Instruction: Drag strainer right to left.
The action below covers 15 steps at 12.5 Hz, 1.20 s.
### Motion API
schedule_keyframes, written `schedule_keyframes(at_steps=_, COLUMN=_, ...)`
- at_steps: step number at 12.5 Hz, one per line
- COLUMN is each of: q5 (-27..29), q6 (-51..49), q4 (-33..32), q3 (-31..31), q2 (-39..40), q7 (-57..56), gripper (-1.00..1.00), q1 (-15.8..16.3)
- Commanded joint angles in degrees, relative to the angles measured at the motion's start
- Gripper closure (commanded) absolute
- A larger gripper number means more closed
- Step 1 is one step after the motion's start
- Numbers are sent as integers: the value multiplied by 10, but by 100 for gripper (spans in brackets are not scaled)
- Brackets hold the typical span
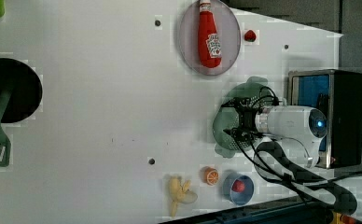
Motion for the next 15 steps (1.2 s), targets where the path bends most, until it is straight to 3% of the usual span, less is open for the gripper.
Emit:
schedule_keyframes(at_steps=1, q5=12, q6=-7, q4=-6, q3=14, q2=-16, q7=35, gripper=-100, q1=50)
schedule_keyframes(at_steps=15, q5=13, q6=-87, q4=112, q3=36, q2=44, q7=245, gripper=-100, q1=177)
